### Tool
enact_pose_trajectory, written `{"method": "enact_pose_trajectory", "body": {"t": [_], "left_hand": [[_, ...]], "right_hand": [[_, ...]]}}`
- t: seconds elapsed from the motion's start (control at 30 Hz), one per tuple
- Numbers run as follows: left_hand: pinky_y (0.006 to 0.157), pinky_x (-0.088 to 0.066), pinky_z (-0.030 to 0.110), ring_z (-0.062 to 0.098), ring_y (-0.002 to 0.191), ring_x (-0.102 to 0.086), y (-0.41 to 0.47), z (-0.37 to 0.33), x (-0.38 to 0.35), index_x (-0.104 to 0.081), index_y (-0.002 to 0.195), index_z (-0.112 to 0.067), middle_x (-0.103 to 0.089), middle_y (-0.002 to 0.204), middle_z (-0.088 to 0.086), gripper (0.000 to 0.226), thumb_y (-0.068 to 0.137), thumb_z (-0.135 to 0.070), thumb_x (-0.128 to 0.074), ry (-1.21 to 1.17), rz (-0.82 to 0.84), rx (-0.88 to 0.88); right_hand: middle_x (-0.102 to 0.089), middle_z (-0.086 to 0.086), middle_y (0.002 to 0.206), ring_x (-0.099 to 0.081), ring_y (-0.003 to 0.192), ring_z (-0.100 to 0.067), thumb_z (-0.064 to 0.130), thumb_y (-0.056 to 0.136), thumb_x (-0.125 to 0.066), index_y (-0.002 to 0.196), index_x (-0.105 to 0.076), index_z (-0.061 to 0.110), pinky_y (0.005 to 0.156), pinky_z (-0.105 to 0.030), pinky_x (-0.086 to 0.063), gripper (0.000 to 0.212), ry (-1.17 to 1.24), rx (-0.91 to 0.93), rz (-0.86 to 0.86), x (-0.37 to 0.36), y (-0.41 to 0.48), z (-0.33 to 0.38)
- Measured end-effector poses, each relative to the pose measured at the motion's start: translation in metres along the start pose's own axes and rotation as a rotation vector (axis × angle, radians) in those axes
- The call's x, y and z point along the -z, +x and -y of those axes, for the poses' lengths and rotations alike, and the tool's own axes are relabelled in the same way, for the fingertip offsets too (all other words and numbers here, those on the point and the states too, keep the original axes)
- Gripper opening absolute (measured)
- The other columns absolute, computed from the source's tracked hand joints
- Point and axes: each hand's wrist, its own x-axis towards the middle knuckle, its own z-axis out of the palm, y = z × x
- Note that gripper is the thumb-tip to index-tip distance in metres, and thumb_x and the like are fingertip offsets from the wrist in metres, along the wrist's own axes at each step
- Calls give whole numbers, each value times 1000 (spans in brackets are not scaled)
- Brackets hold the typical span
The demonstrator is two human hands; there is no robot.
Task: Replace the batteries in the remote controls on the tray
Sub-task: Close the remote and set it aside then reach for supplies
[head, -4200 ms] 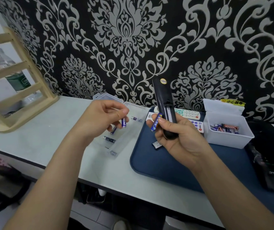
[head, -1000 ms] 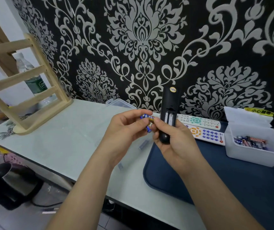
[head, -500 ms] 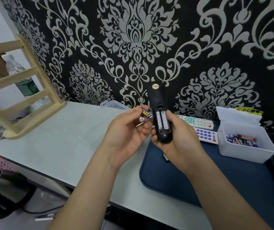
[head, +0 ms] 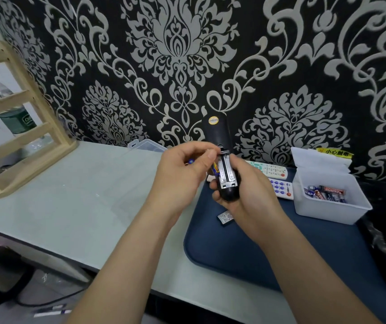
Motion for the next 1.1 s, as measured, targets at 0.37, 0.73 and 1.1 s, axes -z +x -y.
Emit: {"method": "enact_pose_trajectory", "body": {"t": [0.37, 0.73, 1.1], "left_hand": [[68, -51, 20, 9, 70, -64, 1, 6, -13, -70, 78, -17, -70, 75, -4, 16, 76, -3, -77, 35, -167, -181], [59, -35, 7, -5, 57, -45, 5, 27, -16, -78, 92, -16, -61, 79, -6, 13, 82, -22, -72, 643, -240, -610], [59, -42, 13, 0, 63, -58, 4, 28, -25, -79, 81, -21, -68, 69, -9, 6, 81, -18, -73, 530, -262, -469]], "right_hand": [[-67, 0, 73, -57, 56, -10, 24, 103, -44, 93, -67, 13, 55, -25, -47, 28, -92, 95, 32, 4, -4, 3], [-61, -5, 77, -56, 69, -15, 22, 104, -43, 87, -64, 14, 60, -31, -47, 29, -133, 205, -21, 1, -4, -3], [-69, -24, 106, -68, 101, -34, 19, 105, -43, 100, -66, 0, 90, -44, -54, 30, -163, 250, 5, 11, 5, -6]]}}
